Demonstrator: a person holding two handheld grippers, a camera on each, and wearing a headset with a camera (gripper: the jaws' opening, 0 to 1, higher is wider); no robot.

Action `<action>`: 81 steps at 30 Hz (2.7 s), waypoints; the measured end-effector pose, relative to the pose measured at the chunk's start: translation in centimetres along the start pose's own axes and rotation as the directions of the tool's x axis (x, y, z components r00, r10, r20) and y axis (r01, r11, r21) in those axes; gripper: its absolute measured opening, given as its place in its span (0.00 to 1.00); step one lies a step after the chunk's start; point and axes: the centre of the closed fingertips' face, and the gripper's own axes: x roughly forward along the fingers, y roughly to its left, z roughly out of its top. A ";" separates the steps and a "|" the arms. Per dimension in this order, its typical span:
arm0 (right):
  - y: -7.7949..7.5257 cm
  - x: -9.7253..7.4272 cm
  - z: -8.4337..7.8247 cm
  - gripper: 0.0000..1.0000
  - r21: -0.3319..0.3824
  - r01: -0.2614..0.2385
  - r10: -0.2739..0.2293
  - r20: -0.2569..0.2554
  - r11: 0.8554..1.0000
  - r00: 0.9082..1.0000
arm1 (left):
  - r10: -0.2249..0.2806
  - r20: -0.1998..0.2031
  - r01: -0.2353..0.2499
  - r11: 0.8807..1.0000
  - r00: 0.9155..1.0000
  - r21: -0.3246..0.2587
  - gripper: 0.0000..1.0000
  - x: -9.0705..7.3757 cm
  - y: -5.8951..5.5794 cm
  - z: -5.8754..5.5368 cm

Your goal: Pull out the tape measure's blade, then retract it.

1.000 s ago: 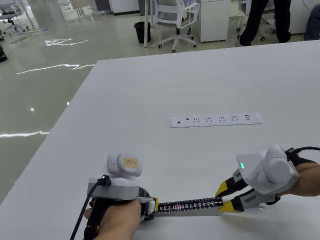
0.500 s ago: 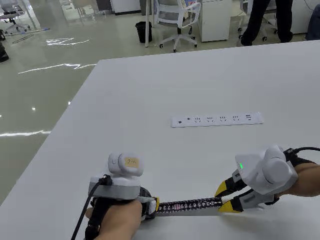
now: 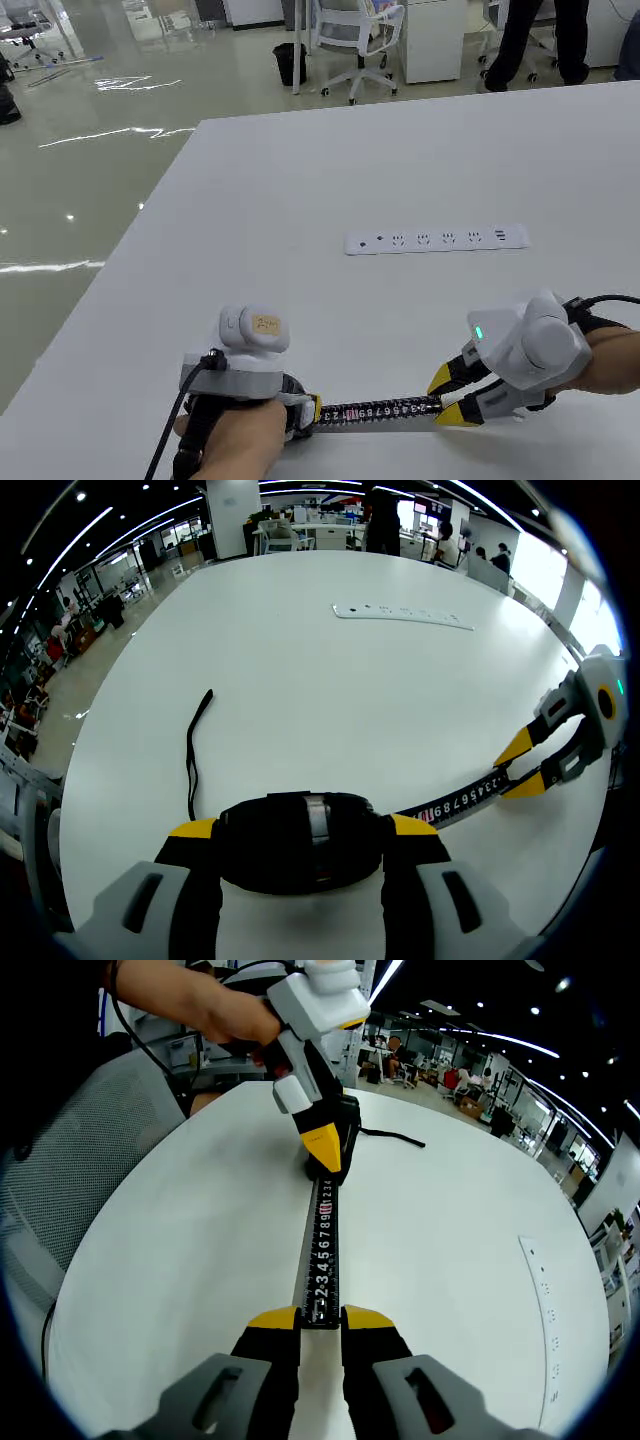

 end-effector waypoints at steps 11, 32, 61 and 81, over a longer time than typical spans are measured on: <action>-0.1 0.2 0.1 0.15 -0.001 -0.003 0.003 0.001 1.000 1.000 | -0.002 0.002 0.002 1.000 1.000 0.000 0.60 0.1 0.0 0.1; -0.1 0.7 0.5 0.15 -0.003 -0.008 0.008 0.004 1.000 1.000 | -0.007 0.000 0.007 1.000 1.000 0.004 0.60 0.1 0.0 0.0; 0.0 1.4 1.3 0.14 0.014 -0.009 0.008 0.010 1.000 1.000 | -0.007 0.002 0.007 1.000 1.000 0.005 0.61 0.0 0.0 0.0; 0.0 1.8 1.4 0.14 -0.004 -0.009 0.009 0.005 1.000 1.000 | -0.008 -0.001 0.008 1.000 1.000 0.005 0.61 0.0 0.0 -0.1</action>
